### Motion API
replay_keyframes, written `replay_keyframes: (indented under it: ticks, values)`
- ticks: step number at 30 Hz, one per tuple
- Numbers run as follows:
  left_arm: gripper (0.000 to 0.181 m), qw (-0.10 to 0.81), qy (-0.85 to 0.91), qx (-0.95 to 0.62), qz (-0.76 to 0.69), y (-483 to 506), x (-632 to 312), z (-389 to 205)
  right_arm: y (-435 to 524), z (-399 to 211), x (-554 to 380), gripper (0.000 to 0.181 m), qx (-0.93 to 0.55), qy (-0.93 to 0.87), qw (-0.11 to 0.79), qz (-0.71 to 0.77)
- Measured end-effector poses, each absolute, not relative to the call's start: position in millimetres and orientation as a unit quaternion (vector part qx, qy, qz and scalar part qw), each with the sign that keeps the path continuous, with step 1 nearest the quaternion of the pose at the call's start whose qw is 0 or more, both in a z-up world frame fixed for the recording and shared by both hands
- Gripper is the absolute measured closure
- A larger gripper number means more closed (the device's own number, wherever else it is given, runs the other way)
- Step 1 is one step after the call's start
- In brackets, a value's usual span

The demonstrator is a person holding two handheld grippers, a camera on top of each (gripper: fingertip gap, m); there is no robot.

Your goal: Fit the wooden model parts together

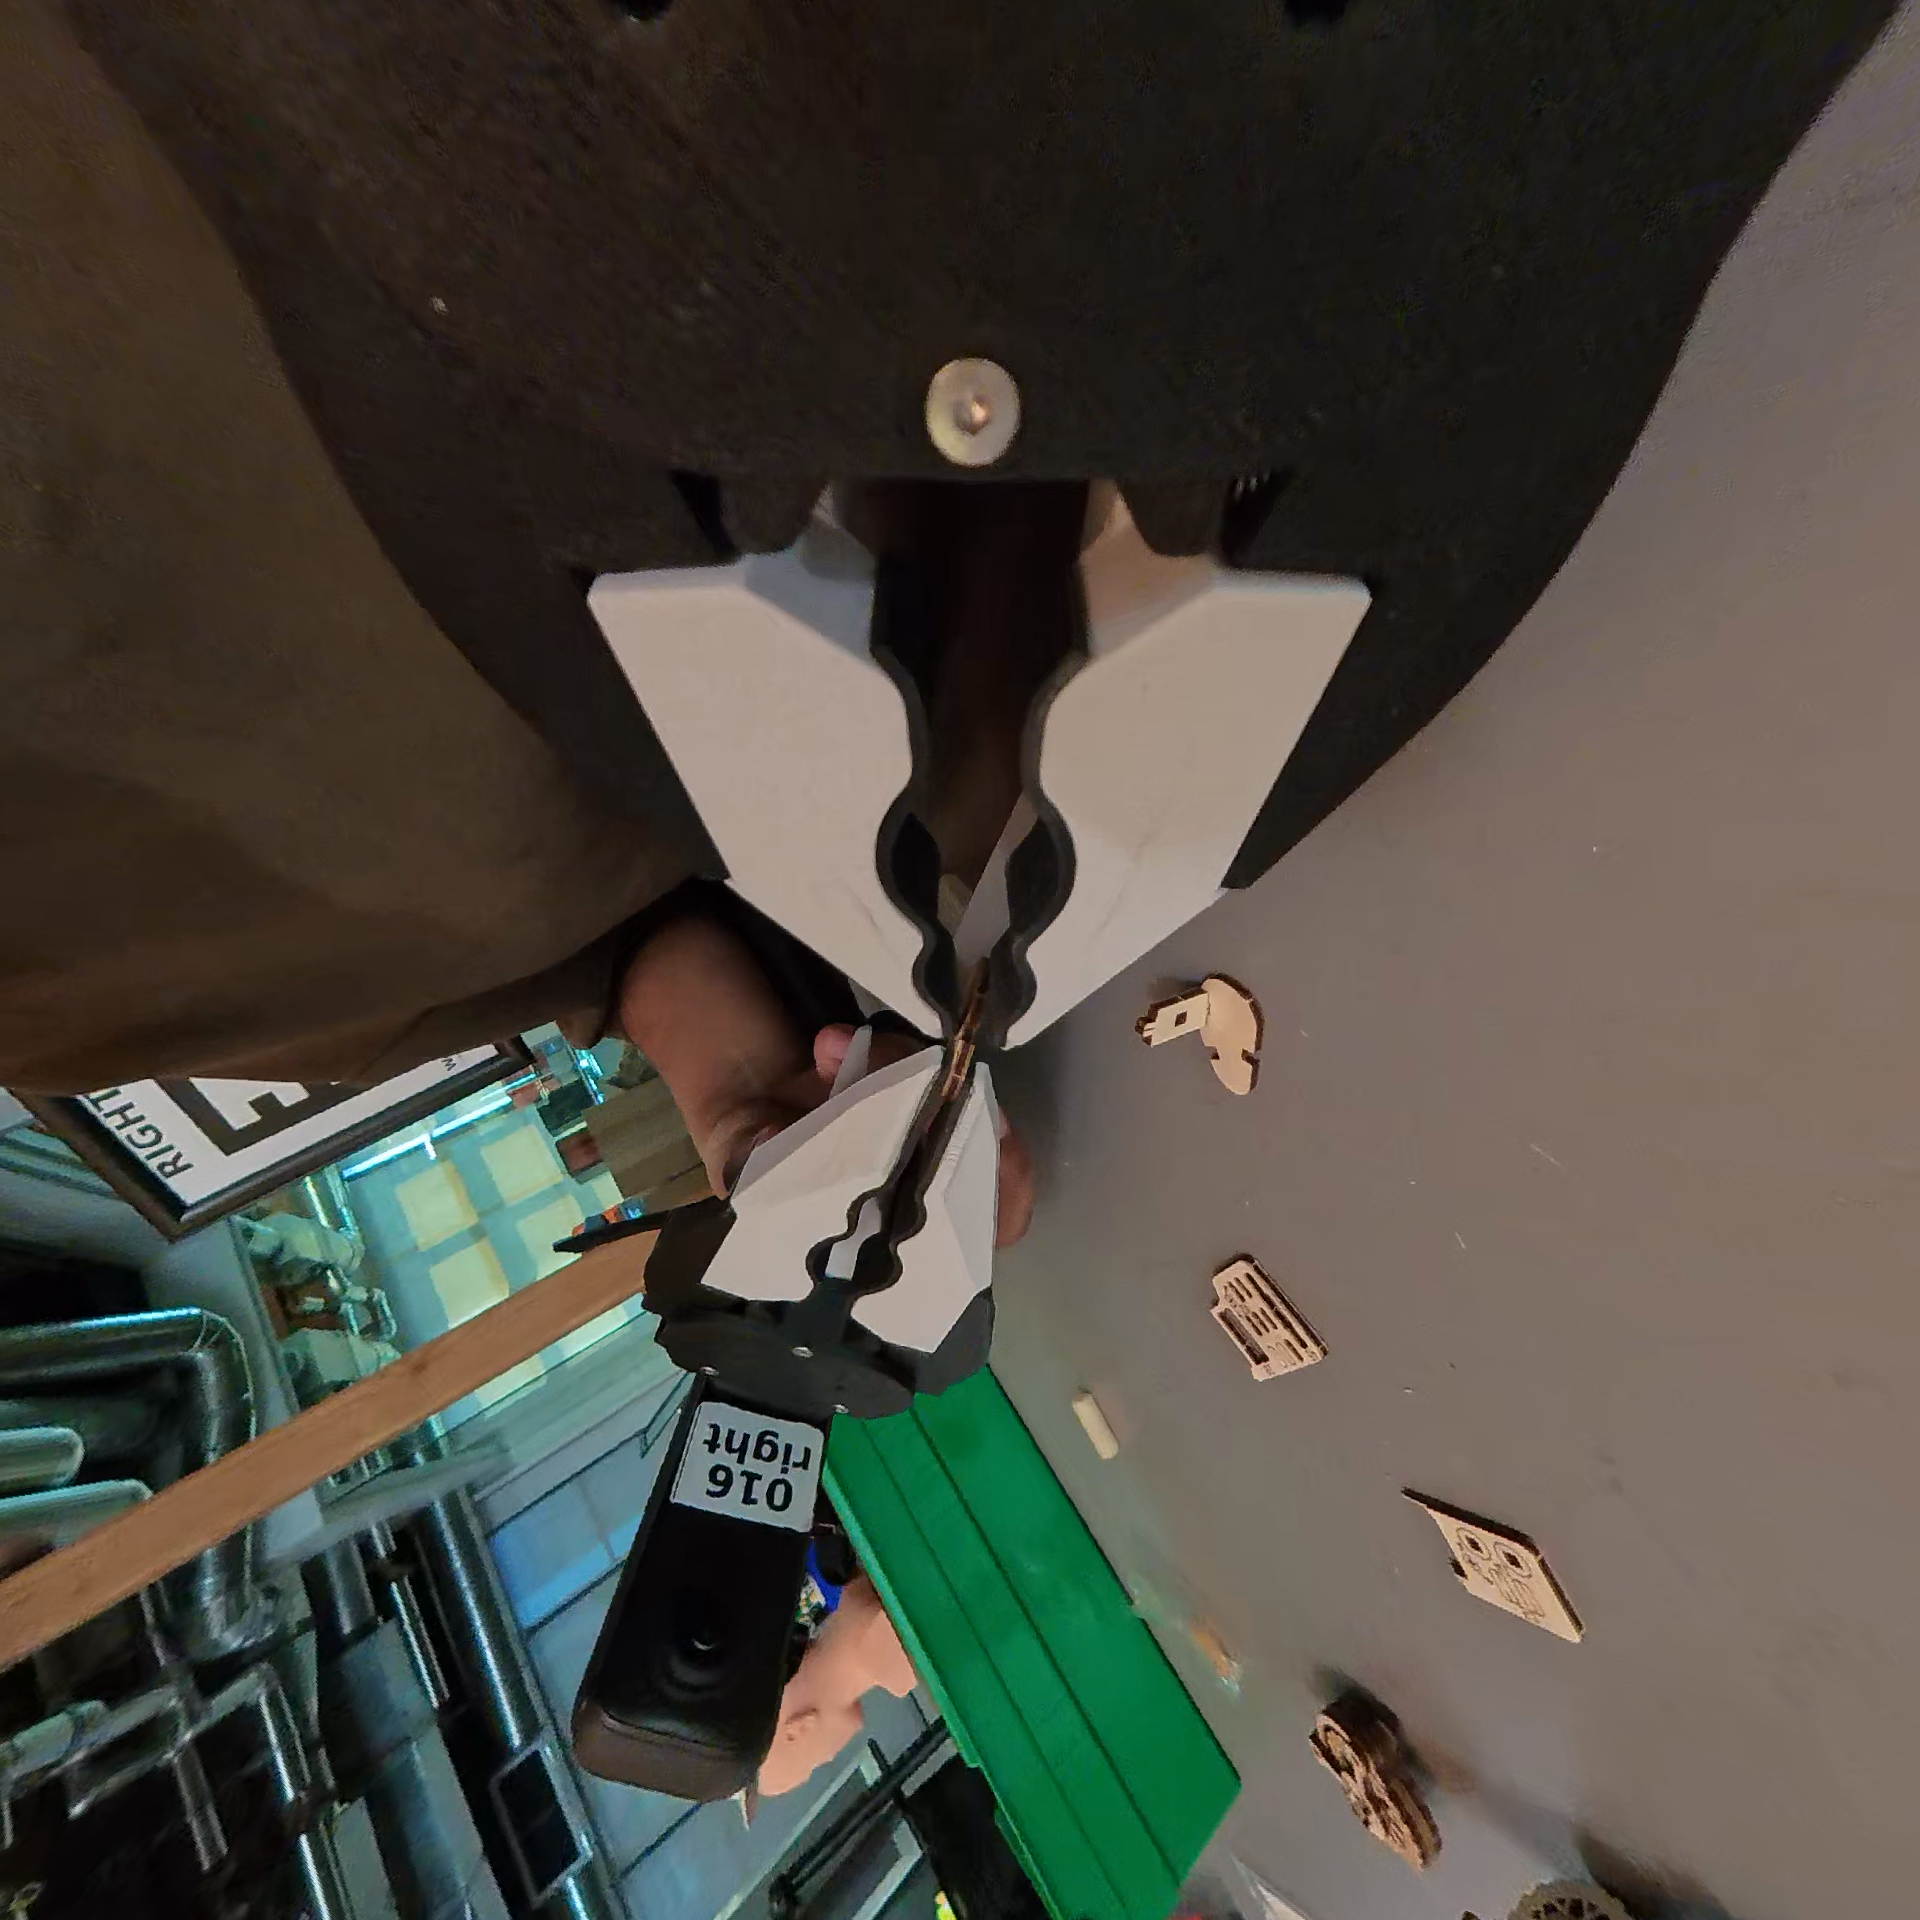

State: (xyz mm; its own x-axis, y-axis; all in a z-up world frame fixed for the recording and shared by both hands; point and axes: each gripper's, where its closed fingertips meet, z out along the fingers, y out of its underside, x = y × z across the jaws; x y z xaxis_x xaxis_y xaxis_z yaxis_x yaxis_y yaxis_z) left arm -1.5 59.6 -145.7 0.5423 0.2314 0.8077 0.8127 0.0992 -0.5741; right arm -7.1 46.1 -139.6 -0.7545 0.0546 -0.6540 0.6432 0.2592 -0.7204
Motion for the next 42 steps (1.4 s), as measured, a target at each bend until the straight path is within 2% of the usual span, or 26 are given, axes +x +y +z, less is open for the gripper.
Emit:
replay_keyframes:
  ticks: [3, 6, 10, 18, 22, 35, 42]
  values:
    - [0.18, 0.614, -0.412, -0.633, -0.229, 58.5, -2.3, -144.3, 46.8, -139.9, -11.0, 0.178, 0.239, 0.749, 0.251, -0.564]
    - [0.181, 0.606, -0.437, -0.633, -0.203, 49.5, -14.3, -150.2, 55.8, -144.0, -29.8, 0.166, 0.257, 0.762, 0.187, -0.565]
    - [0.181, 0.57, -0.466, -0.633, -0.24, 46.1, -23.5, -160.4, 73.1, -159.8, -48.0, 0.167, 0.282, 0.795, 0.08, -0.53]
    - [0.181, 0.501, -0.444, -0.677, -0.308, 52.1, -29.9, -170.6, 71.7, -187.5, -19.5, 0.168, 0.236, 0.855, -0.015, -0.462]
    - [0.181, 0.44, -0.412, -0.721, -0.343, 58.3, -23.4, -184.5, 70.0, -187.7, -10.4, 0.18, 0.137, 0.879, -0.033, -0.455]
    - [0.181, 0.364, -0.319, -0.766, -0.423, 64.7, -31.4, -184.9, 68.7, -182.6, -17.2, 0.164, -0.03, 0.881, -0.059, -0.468]
    - [0.181, 0.349, -0.305, -0.754, -0.465, 67.1, -31.4, -186.5, 66.7, -192.7, -23.4, 0.166, -0.066, 0.893, -0.069, -0.441]
